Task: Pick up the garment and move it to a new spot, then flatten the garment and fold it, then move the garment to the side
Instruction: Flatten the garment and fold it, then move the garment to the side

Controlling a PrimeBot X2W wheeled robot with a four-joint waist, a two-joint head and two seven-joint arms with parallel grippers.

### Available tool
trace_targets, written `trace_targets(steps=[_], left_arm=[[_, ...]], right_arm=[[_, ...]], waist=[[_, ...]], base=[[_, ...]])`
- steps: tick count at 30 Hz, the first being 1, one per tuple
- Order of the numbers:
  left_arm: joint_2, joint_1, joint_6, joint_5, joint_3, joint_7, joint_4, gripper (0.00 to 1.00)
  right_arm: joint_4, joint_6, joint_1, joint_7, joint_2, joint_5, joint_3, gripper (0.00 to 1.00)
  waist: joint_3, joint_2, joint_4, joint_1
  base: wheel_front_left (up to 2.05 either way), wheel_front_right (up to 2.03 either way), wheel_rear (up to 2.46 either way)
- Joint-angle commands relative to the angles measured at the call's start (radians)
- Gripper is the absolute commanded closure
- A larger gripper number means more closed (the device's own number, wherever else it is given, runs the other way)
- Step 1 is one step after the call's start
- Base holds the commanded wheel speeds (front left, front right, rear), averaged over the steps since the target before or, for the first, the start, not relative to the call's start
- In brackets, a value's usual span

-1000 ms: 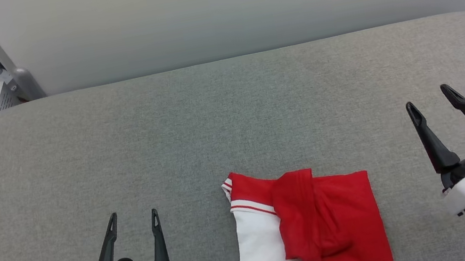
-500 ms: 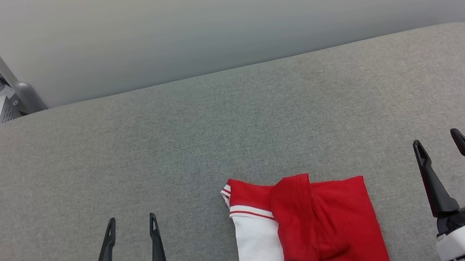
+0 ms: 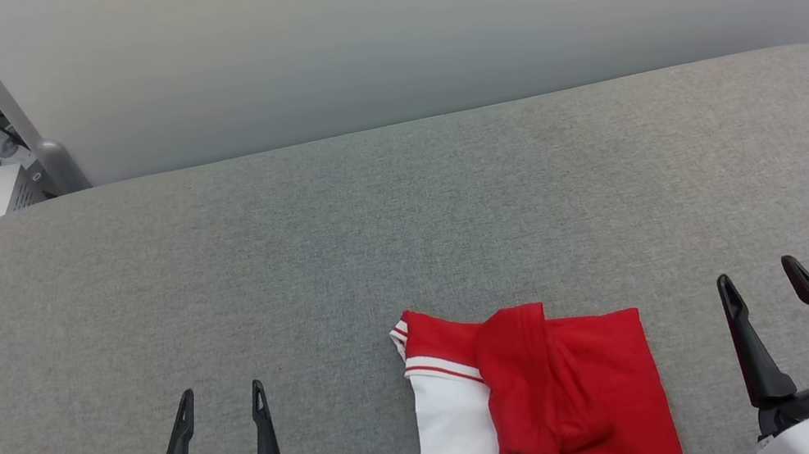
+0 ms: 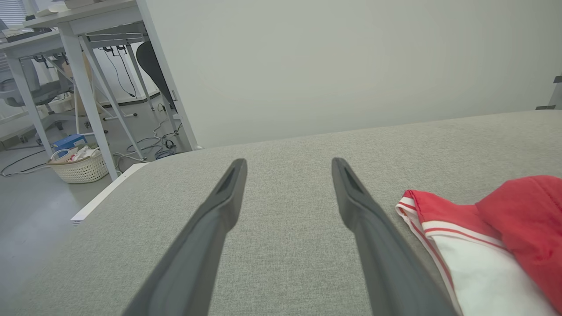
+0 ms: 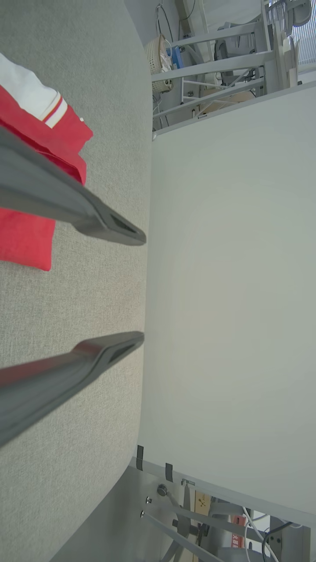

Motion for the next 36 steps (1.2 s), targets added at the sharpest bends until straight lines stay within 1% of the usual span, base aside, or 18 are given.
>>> trace_targets(steps=[1,12,18,19,20,21,25,27,29,30,35,36], left_arm=[[-0.008,0.013,-0.009,-0.005,0.005,-0.006,0.004,0.0],[-0.02,0.014,-0.022,0.005,0.019,-0.006,0.012,0.0],[-0.026,0.016,-0.024,0.009,0.024,-0.006,0.014,0.0],[-0.027,0.015,-0.025,0.01,0.025,-0.006,0.014,0.0],[-0.029,0.012,-0.026,0.012,0.028,-0.006,0.014,0.0],[-0.029,0.01,-0.027,0.013,0.028,-0.006,0.014,0.0],[-0.033,0.004,-0.028,0.015,0.03,-0.006,0.012,0.0],[-0.035,0.0,-0.031,0.017,0.028,-0.006,0.011,0.0],[-0.037,-0.005,-0.032,0.018,0.026,-0.006,0.012,0.0],[-0.041,-0.014,-0.033,0.019,0.027,-0.006,0.012,0.0],[-0.046,-0.028,-0.032,0.022,0.026,-0.006,0.012,0.0],[-0.047,-0.031,-0.033,0.022,0.026,-0.006,0.011,0.0]], right_arm=[[-0.002,-0.001,0.015,-0.005,0.002,-0.006,0.002,0.0],[0.001,-0.001,0.015,-0.005,-0.002,-0.013,0.003,0.0],[-0.015,-0.001,-0.021,-0.005,-0.024,-0.005,-0.006,0.0],[-0.02,-0.001,-0.031,-0.005,-0.032,-0.005,-0.007,0.0],[-0.022,-0.001,-0.081,-0.005,-0.073,0.012,-0.009,0.0],[-0.02,-0.001,-0.101,-0.005,-0.089,0.018,-0.009,0.0],[-0.011,-0.001,-0.21,0.056,-0.166,0.077,0.015,0.0],[0.0,-0.001,-0.262,0.142,-0.215,0.129,0.054,0.0],[0.002,-0.001,-0.311,0.253,-0.269,0.196,0.106,0.0],[-0.013,-0.001,-0.376,0.427,-0.34,0.32,0.183,0.0],[-0.022,-0.001,-0.423,0.746,-0.443,0.537,0.295,0.0],[-0.021,-0.001,-0.427,0.788,-0.455,0.569,0.305,0.0]], waist=[[-0.001,0.0,0.001,0.0],[-0.002,0.0,0.008,0.0],[-0.004,0.0,0.01,0.0],[-0.003,0.0,0.011,0.0],[0.0,0.0,0.014,0.0],[0.002,0.0,0.015,0.0],[0.016,0.0,0.019,0.0],[0.025,0.0,0.025,0.0],[0.034,0.0,0.03,0.0],[0.05,0.0,0.039,0.0],[0.076,0.0,0.053,0.0],[0.081,0.0,0.055,0.0]], base=[[0.0,0.0,0.0],[0.0,0.0,0.0],[0.0,0.0,0.0],[0.0,0.0,0.0],[0.0,0.0,0.0],[0.0,0.0,0.0],[0.0,0.0,0.0],[0.0,0.0,0.0],[0.0,0.0,0.0],[0.0,0.0,0.0],[0.0,0.0,0.0],[0.0,0.0,0.0]])
